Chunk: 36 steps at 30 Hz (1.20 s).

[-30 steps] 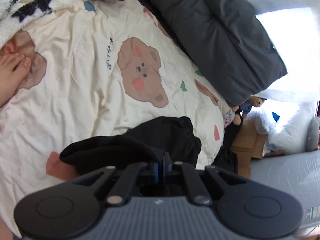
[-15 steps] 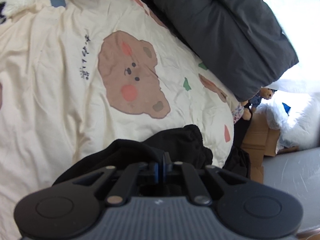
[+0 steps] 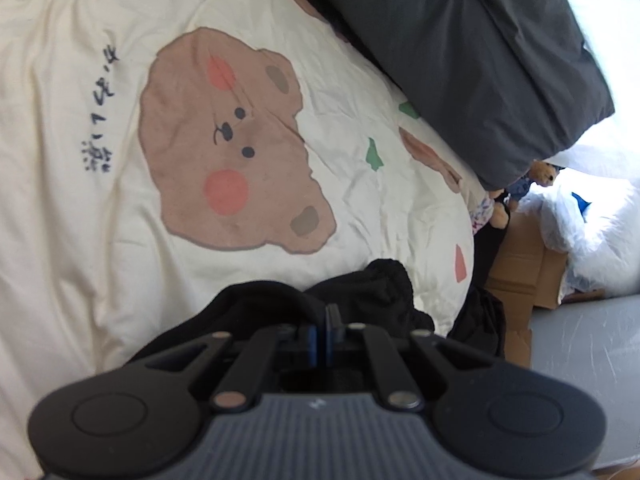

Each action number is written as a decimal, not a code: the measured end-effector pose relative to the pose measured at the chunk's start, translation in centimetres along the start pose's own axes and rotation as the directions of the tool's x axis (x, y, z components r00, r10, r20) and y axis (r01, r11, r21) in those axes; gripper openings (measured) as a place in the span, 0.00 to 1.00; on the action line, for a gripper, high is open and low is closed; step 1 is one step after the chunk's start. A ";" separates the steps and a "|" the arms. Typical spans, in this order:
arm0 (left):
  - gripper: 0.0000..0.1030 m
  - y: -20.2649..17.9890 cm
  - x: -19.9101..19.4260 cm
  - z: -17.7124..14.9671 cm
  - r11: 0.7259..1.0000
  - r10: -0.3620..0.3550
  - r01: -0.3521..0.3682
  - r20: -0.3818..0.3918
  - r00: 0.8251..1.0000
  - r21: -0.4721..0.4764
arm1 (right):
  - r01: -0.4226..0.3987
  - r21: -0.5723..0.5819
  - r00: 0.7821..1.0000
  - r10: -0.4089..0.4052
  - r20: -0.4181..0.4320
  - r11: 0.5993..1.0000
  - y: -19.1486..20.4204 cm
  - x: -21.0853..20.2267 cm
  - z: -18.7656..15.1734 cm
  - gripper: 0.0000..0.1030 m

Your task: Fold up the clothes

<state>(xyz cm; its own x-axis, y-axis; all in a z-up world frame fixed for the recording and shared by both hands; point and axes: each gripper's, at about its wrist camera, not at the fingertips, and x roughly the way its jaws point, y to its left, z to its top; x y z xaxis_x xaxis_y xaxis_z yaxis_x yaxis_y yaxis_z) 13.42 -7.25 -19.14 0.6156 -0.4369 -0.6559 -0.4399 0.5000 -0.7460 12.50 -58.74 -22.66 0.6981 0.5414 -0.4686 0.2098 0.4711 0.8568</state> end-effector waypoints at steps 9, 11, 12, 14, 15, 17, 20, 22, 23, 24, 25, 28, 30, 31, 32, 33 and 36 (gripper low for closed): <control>0.04 0.3 2.6 2.7 0.997 -0.077 0.077 -0.043 0.996 -0.015 | -0.020 -0.063 1.000 0.020 0.001 0.998 0.4 1.6 2.0 0.06; 0.05 0.4 3.1 3.2 0.997 -0.082 0.081 -0.050 0.995 -0.021 | -0.034 -0.060 0.999 0.035 0.010 0.998 0.3 2.1 2.3 0.06; 0.05 0.5 3.4 3.5 0.997 -0.080 0.079 -0.060 0.995 -0.019 | -0.032 -0.066 0.999 0.033 0.006 0.997 0.3 2.4 2.5 0.06; 0.13 0.4 4.1 4.0 0.997 -0.080 0.081 -0.079 0.994 0.004 | -0.030 -0.075 1.000 0.031 -0.001 0.997 0.4 3.0 2.8 0.07; 0.19 0.2 4.4 4.2 0.995 -0.093 0.096 -0.086 0.992 0.023 | -0.038 -0.069 0.999 0.037 -0.006 0.997 0.3 3.3 3.0 0.08; 0.28 0.3 4.7 4.3 0.992 -0.126 0.128 -0.090 0.988 0.017 | -0.049 -0.053 0.999 0.048 -0.011 0.997 -0.1 3.6 3.2 0.10; 0.40 0.5 5.0 4.3 0.988 -0.155 0.156 -0.101 0.983 0.010 | -0.069 -0.027 0.998 0.068 -0.014 0.997 -0.7 3.6 3.3 0.26; 0.44 0.3 5.2 4.4 0.987 -0.153 0.158 -0.116 0.981 0.039 | -0.094 -0.017 0.996 0.093 -0.016 0.995 -0.8 3.5 3.3 0.41; 0.44 0.1 5.2 4.4 0.985 -0.150 0.159 -0.126 0.981 0.061 | -0.104 -0.016 0.994 0.103 -0.029 0.994 -0.8 3.4 3.2 0.42; 0.45 0.0 5.3 4.5 0.983 -0.151 0.163 -0.139 0.979 0.079 | -0.114 -0.015 0.993 0.113 -0.042 0.993 -0.7 3.4 3.2 0.44; 0.45 0.0 5.3 4.6 0.983 -0.149 0.163 -0.150 0.977 0.088 | -0.124 -0.014 0.991 0.123 -0.055 0.992 -0.6 3.4 3.2 0.48; 0.45 0.0 5.2 4.6 0.980 -0.130 0.156 -0.195 0.972 0.126 | -0.150 -0.018 0.984 0.147 -0.102 0.989 -0.5 3.3 3.0 0.48; 0.45 0.2 5.1 4.5 0.977 -0.139 0.168 -0.207 0.969 0.134 | -0.155 -0.026 0.979 0.151 -0.134 0.988 -0.5 3.1 2.9 0.48; 0.45 0.4 5.0 4.4 0.975 -0.144 0.175 -0.212 0.967 0.137 | -0.157 -0.028 0.978 0.152 -0.146 0.987 -0.6 3.0 2.9 0.49; 0.46 0.5 4.9 4.4 0.973 -0.152 0.184 -0.216 0.964 0.137 | -0.159 -0.027 0.977 0.153 -0.150 0.987 -0.7 2.8 2.8 0.49; 0.47 0.6 4.9 4.3 0.972 -0.155 0.188 -0.218 0.963 0.141 | -0.159 -0.028 0.976 0.153 -0.153 0.987 -0.8 2.7 2.8 0.49; 0.48 0.4 5.3 4.0 0.968 -0.134 0.177 -0.229 0.964 0.179 | -0.168 -0.033 0.973 0.160 -0.167 0.985 -0.8 2.5 2.6 0.49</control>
<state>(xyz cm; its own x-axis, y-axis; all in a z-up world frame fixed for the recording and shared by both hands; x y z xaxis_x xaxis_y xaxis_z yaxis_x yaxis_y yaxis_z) 19.13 -6.35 -22.45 0.5023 -0.6597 -0.5590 -0.1997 0.5405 -0.8173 15.84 -59.59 -23.93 0.5980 0.7186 -0.3549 0.0674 0.3962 0.9157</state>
